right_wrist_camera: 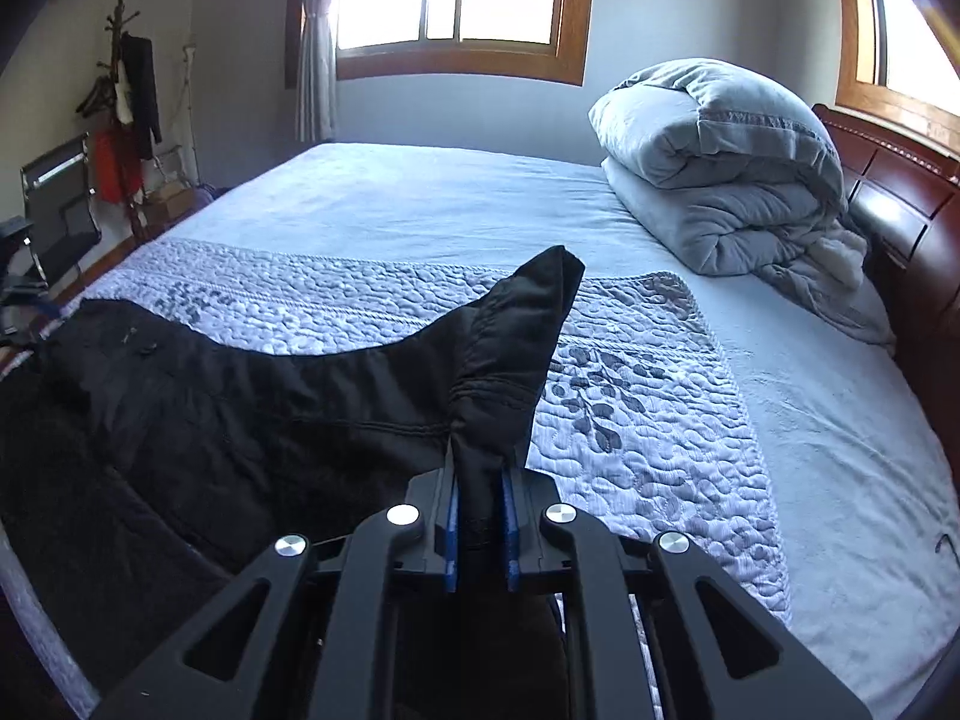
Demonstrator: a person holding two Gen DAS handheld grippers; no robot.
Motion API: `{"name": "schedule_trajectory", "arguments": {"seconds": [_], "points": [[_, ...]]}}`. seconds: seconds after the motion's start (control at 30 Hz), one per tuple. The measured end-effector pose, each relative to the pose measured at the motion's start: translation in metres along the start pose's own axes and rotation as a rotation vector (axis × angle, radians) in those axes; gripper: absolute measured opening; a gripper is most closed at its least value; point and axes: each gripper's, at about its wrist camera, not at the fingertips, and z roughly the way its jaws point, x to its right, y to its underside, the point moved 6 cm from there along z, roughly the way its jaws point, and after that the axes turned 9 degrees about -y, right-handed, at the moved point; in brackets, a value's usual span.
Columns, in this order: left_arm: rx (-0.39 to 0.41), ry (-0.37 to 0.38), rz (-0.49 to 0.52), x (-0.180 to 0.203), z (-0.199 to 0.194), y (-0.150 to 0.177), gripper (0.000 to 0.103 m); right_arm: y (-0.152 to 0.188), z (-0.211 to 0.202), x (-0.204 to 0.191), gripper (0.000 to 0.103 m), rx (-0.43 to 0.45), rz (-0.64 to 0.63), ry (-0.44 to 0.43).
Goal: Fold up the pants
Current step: 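Grasp the waistband with the left tool while the right tool grasps the hem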
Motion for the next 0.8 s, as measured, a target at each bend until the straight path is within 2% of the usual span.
{"name": "schedule_trajectory", "arguments": {"seconds": [0.1, 0.23, 0.37, 0.47, 0.6, 0.63, 0.7, 0.73, 0.77, 0.8], "points": [[-0.033, 0.027, 0.062, -0.005, 0.048, -0.049, 0.094, -0.002, -0.008, 0.003, 0.01, 0.019, 0.003, -0.028], [-0.142, 0.03, 0.22, 0.004, 0.111, -0.075, 0.094, 0.003, -0.019, 0.004, 0.01, 0.029, -0.003, -0.049], [-0.192, 0.063, 0.322, 0.009, 0.156, -0.09, 0.094, 0.009, -0.025, 0.009, 0.01, 0.032, 0.011, -0.068], [-0.216, 0.116, 0.342, 0.011, 0.17, -0.095, 0.094, 0.013, -0.027, 0.01, 0.01, 0.023, 0.004, -0.076], [-0.335, 0.246, 0.327, 0.017, 0.186, -0.087, 0.094, 0.015, -0.028, 0.014, 0.01, 0.03, 0.024, -0.083], [-0.374, 0.265, 0.331, 0.019, 0.19, -0.082, 0.092, 0.015, -0.027, 0.015, 0.01, 0.032, 0.028, -0.084], [-0.381, 0.269, 0.325, 0.019, 0.191, -0.082, 0.089, 0.016, -0.026, 0.016, 0.01, 0.035, 0.035, -0.08], [-0.388, 0.266, 0.307, 0.017, 0.191, -0.082, 0.078, 0.015, -0.025, 0.018, 0.01, 0.034, 0.037, -0.078], [-0.393, 0.258, 0.295, 0.015, 0.193, -0.083, 0.061, 0.016, -0.024, 0.02, 0.01, 0.034, 0.043, -0.074], [-0.394, 0.249, 0.281, 0.01, 0.192, -0.083, 0.052, 0.016, -0.024, 0.022, 0.01, 0.034, 0.049, -0.071]]}}
